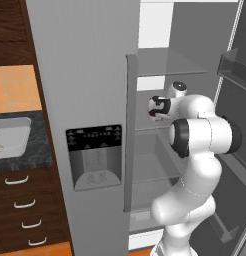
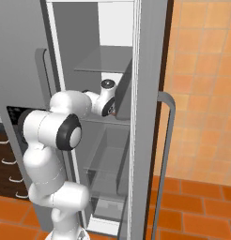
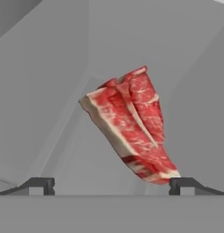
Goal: Place one garlic and one steak in each tupperware on the nearby counter, to pack two identical lunches.
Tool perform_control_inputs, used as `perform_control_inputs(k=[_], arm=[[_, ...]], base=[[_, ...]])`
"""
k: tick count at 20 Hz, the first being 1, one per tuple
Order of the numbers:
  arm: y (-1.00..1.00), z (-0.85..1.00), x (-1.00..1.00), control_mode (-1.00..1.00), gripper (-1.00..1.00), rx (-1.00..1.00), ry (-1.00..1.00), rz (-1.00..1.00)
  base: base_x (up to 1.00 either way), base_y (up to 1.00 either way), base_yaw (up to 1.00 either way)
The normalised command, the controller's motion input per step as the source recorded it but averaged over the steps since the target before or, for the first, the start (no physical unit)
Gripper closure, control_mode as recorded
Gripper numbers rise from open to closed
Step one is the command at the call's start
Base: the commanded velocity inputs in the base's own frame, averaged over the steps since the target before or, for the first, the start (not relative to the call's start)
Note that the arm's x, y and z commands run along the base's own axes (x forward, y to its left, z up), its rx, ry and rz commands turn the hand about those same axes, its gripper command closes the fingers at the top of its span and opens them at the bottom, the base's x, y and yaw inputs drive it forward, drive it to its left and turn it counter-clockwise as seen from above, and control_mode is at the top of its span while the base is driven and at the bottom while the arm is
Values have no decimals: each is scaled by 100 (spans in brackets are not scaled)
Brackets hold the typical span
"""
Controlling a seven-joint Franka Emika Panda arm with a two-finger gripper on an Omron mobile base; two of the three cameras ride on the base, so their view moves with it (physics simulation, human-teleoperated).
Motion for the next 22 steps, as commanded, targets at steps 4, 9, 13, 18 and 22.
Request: perform_control_inputs(k=[4,9,13,18,22], arm=[[0,-6,23,-100,-100,0,0,1],[0,-7,19,-100,-100,0,0,1],[-1,-10,15,-100,-100,0,0,1],[-5,-15,17,-100,-100,0,0,2],[-4,-14,18,-100,-100,0,0,2]], base=[[0,0,0],[0,0,0],[0,0,0],[0,0,0],[0,0,0]])
